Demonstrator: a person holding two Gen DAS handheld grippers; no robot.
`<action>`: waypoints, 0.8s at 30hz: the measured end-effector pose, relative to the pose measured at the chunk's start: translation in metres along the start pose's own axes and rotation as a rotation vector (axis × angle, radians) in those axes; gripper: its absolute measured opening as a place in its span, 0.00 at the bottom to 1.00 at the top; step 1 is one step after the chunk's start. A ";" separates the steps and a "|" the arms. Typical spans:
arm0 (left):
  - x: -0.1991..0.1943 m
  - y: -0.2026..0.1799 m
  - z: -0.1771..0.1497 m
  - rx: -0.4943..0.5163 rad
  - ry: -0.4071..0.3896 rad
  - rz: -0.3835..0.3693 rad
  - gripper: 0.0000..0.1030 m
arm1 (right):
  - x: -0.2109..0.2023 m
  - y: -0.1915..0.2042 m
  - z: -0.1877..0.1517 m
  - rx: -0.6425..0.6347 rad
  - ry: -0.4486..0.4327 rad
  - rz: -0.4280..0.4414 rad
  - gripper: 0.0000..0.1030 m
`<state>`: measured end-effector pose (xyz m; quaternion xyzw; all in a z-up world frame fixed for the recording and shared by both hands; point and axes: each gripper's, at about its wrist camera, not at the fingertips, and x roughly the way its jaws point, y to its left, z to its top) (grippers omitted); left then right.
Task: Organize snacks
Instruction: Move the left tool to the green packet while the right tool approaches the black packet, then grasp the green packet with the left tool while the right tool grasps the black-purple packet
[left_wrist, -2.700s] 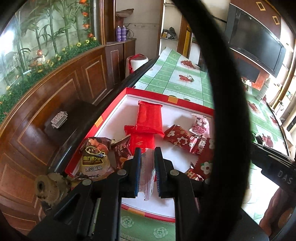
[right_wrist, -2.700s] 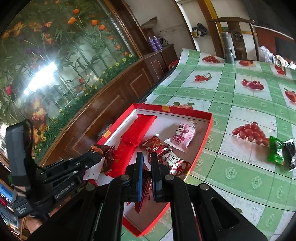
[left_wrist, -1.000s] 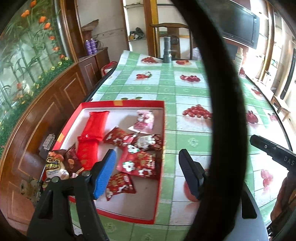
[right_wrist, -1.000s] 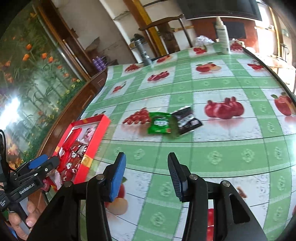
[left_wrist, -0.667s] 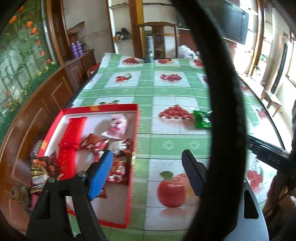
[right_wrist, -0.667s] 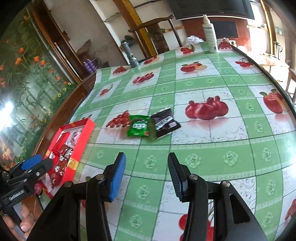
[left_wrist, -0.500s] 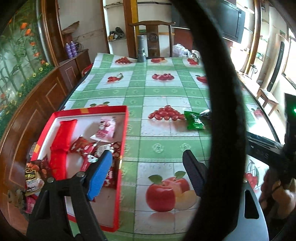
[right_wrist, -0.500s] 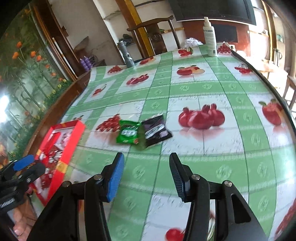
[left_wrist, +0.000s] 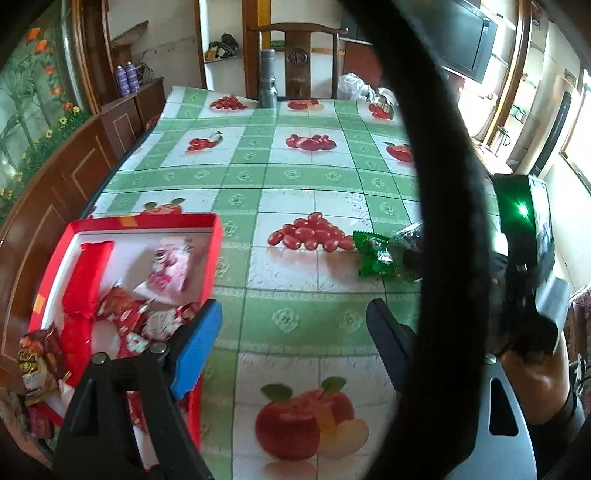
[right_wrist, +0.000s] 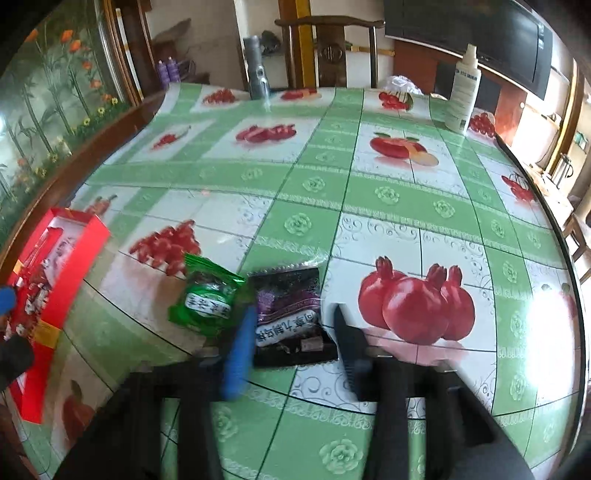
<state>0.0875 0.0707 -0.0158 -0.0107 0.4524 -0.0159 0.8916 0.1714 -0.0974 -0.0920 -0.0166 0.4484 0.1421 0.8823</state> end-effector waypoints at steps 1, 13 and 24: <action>0.005 -0.004 0.004 0.005 0.004 -0.009 0.79 | -0.002 -0.003 -0.002 0.014 -0.003 0.003 0.33; 0.082 -0.073 0.032 0.100 0.107 -0.013 0.79 | -0.087 -0.066 -0.054 0.274 -0.129 0.076 0.33; 0.084 -0.070 0.012 0.091 0.120 -0.001 0.45 | -0.124 -0.072 -0.070 0.291 -0.195 0.095 0.32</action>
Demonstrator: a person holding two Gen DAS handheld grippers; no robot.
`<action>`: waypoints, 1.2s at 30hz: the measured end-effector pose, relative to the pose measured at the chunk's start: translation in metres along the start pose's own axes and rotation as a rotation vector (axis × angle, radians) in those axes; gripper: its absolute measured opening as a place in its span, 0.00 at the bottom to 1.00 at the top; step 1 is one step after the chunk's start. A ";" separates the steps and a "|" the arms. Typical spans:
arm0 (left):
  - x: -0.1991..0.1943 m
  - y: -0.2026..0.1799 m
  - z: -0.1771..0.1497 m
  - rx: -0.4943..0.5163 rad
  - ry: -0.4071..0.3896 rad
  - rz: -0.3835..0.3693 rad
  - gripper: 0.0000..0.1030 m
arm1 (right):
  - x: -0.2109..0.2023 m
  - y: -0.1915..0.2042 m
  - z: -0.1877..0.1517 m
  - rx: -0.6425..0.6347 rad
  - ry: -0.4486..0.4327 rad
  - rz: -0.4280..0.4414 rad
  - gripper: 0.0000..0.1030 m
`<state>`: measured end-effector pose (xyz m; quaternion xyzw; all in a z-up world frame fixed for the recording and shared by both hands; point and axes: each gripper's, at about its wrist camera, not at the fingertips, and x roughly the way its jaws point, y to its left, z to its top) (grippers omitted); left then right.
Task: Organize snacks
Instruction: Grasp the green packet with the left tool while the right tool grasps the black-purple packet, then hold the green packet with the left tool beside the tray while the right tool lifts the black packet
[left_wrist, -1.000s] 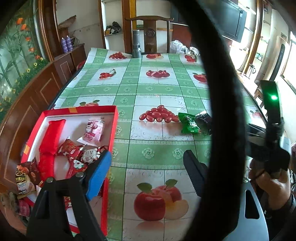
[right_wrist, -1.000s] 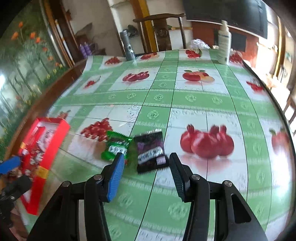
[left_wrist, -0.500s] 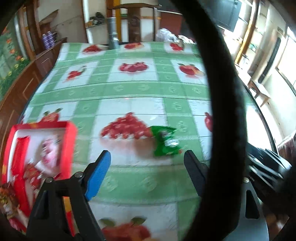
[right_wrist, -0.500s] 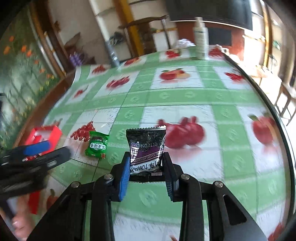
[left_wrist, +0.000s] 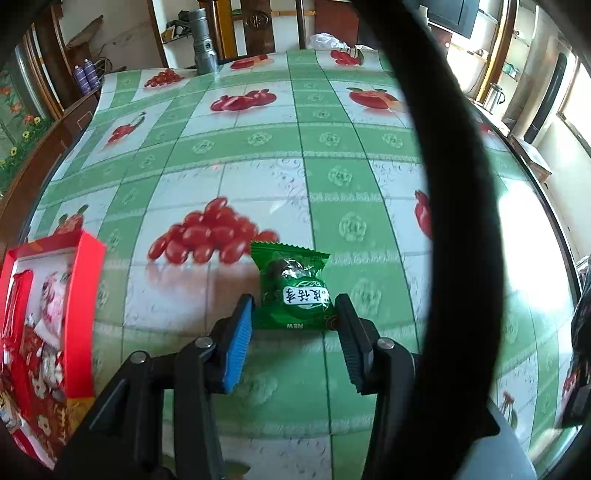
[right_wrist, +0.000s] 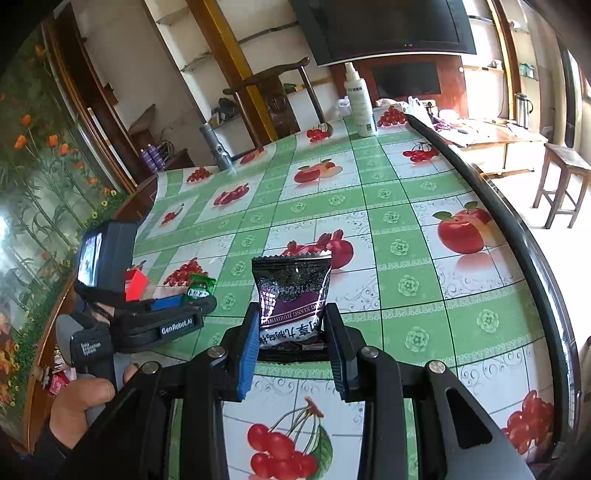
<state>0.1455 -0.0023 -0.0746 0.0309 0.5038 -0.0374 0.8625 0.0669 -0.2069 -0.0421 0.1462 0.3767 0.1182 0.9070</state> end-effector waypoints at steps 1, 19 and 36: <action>-0.005 0.001 -0.005 -0.003 -0.007 -0.001 0.45 | -0.002 0.001 -0.001 -0.001 -0.001 0.004 0.32; -0.098 0.044 -0.064 -0.070 -0.149 0.071 0.45 | -0.013 0.062 -0.026 -0.099 0.012 0.100 0.32; -0.120 0.089 -0.091 -0.146 -0.178 0.116 0.45 | -0.007 0.096 -0.037 -0.164 0.028 0.132 0.32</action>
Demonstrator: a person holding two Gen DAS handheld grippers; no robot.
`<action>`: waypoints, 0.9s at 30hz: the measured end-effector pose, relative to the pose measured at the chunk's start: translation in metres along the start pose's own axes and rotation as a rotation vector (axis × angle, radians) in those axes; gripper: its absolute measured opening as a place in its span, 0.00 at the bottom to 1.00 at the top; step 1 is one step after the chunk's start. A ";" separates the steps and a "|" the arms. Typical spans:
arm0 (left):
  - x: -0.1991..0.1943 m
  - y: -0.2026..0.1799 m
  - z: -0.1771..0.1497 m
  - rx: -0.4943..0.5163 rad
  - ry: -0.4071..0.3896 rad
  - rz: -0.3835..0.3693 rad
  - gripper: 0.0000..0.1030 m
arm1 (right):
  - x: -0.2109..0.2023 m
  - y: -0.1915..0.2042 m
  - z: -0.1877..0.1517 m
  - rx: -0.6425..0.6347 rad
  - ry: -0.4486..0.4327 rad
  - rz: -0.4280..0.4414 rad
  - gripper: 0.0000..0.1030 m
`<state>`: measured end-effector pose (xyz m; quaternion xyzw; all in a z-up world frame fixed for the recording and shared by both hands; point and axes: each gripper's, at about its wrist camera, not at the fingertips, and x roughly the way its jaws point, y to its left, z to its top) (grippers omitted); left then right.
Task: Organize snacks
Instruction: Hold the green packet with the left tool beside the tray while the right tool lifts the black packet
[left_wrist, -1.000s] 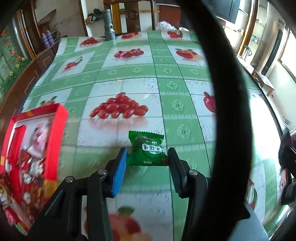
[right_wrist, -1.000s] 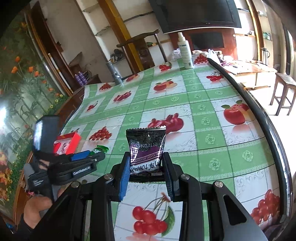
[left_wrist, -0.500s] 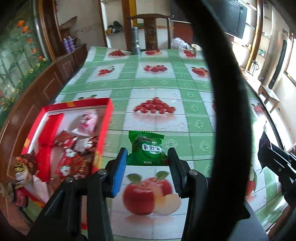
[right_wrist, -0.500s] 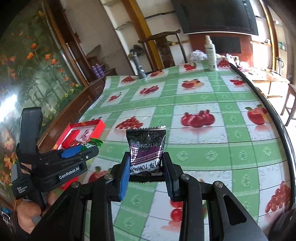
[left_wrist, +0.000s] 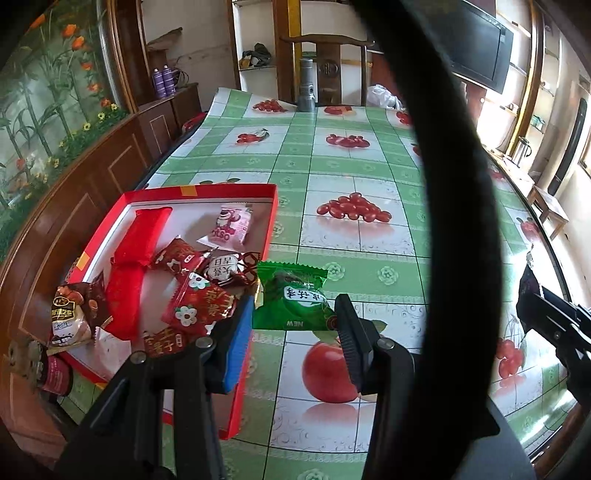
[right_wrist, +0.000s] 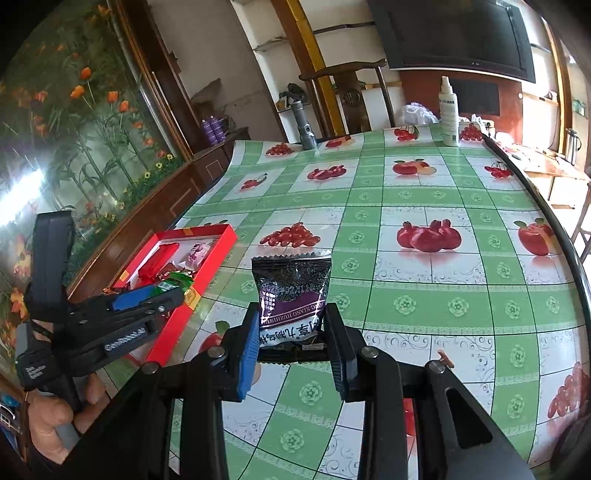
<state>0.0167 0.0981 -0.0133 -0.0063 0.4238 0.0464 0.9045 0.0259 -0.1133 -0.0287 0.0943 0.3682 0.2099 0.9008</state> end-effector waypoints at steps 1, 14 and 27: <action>-0.002 0.001 0.000 -0.003 -0.006 0.003 0.45 | 0.000 0.000 0.000 0.002 0.000 0.000 0.32; -0.022 0.017 0.002 -0.023 -0.063 0.055 0.45 | -0.012 0.016 0.003 -0.029 -0.028 0.022 0.32; -0.031 0.040 -0.003 -0.061 -0.079 0.079 0.45 | -0.006 0.030 0.003 -0.055 -0.016 0.041 0.32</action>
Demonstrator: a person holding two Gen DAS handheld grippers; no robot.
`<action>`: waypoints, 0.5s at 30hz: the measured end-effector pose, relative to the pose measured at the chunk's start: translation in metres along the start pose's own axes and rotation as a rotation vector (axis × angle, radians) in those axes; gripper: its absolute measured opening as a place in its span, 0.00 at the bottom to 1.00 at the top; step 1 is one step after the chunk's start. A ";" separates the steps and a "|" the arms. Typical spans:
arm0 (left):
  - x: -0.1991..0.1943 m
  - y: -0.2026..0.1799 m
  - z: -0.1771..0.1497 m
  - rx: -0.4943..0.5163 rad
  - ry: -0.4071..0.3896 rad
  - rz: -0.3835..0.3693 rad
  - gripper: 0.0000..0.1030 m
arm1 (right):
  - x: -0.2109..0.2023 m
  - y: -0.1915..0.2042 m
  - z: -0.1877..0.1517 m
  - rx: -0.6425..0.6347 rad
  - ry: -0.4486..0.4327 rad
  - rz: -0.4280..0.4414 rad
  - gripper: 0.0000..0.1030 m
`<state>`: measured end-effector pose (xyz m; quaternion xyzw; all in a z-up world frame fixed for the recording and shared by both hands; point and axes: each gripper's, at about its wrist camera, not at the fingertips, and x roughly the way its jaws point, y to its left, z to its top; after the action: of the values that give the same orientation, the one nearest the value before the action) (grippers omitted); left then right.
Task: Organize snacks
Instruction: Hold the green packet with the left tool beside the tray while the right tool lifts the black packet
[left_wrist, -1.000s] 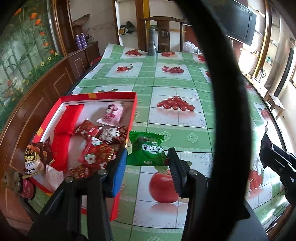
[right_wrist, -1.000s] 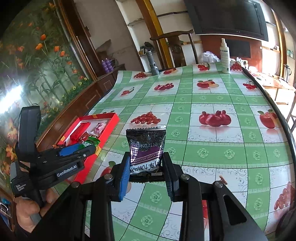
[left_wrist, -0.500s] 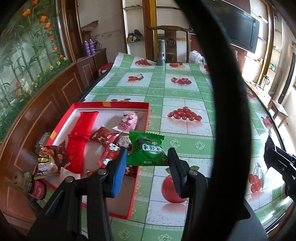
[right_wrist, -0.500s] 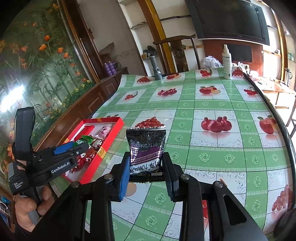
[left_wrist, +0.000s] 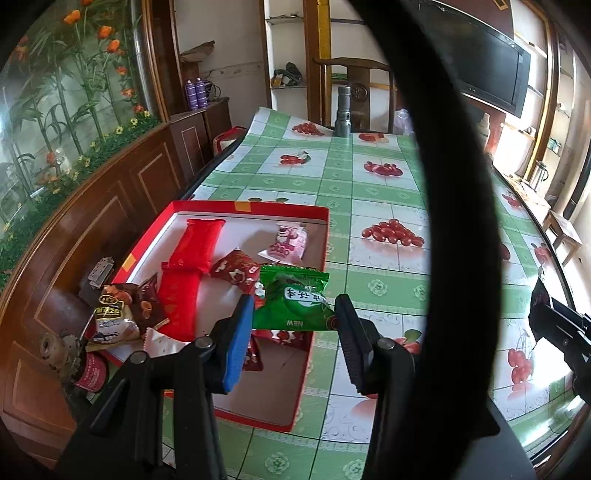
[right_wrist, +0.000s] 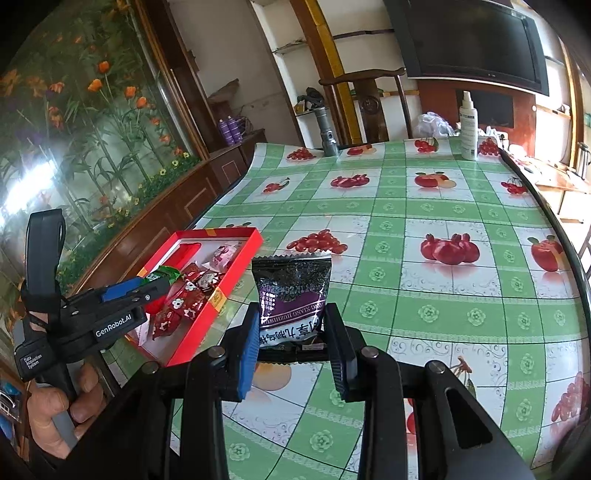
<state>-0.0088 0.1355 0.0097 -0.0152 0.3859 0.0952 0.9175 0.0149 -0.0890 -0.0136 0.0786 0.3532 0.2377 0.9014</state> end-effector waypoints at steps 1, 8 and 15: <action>0.000 0.002 0.000 -0.003 -0.001 0.002 0.45 | 0.000 0.002 0.000 -0.003 0.000 0.002 0.32; 0.001 0.008 -0.002 -0.013 0.004 0.000 0.45 | 0.002 0.003 0.000 -0.013 -0.012 -0.015 0.32; 0.004 0.005 -0.002 -0.009 0.011 -0.016 0.45 | 0.007 -0.031 -0.003 0.051 -0.011 -0.108 0.32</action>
<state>-0.0085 0.1413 0.0060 -0.0230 0.3904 0.0896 0.9160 0.0289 -0.1134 -0.0295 0.0837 0.3581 0.1791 0.9125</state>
